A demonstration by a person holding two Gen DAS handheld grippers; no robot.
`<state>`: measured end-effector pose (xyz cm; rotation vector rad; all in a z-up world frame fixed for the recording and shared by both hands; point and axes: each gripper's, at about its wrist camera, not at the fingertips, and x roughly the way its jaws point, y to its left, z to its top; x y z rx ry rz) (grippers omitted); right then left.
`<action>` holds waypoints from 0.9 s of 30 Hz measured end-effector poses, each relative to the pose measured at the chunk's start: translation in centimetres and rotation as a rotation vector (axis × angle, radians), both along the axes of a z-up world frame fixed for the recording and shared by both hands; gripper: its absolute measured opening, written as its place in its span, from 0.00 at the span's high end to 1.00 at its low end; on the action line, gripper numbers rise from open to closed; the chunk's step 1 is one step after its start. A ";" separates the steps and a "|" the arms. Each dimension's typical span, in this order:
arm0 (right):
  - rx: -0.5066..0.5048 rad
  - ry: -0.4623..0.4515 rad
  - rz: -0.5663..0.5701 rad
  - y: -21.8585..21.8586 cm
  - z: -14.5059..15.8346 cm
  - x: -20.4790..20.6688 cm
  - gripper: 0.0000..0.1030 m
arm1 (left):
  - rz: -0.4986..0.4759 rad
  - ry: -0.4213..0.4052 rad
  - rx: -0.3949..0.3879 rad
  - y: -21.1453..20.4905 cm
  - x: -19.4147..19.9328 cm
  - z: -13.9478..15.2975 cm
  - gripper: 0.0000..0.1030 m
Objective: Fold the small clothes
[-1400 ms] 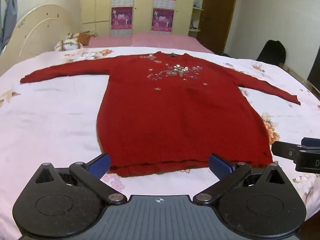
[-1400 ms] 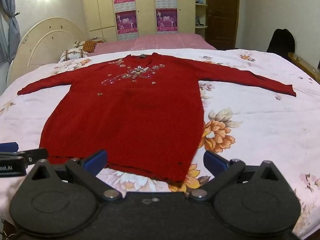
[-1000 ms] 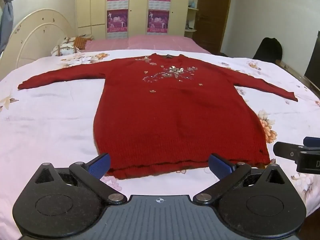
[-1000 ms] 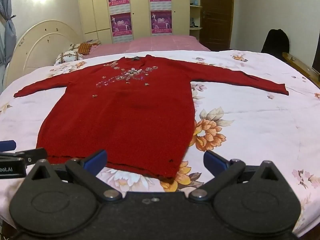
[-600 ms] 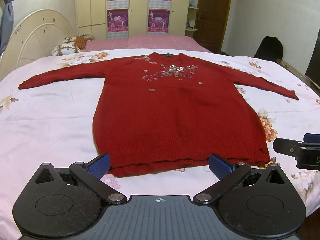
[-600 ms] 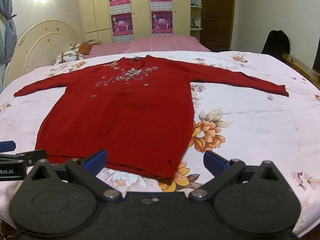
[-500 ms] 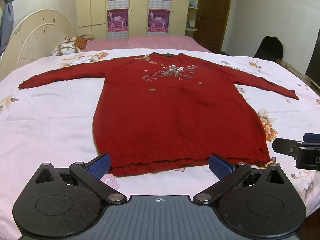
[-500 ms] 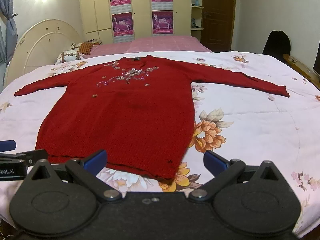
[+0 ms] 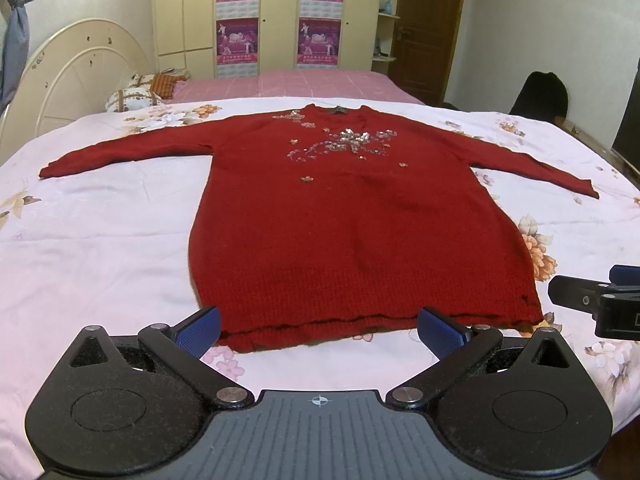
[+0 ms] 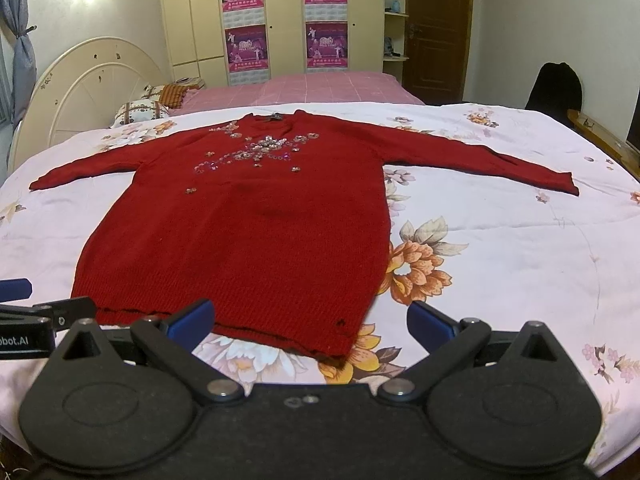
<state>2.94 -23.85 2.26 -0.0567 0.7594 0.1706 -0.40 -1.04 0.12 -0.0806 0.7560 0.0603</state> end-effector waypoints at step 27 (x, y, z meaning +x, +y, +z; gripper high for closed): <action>-0.013 -0.003 0.021 0.6 0.1 0.3 0.01 | 0.003 -0.003 0.001 0.3 -0.2 0.2 0.00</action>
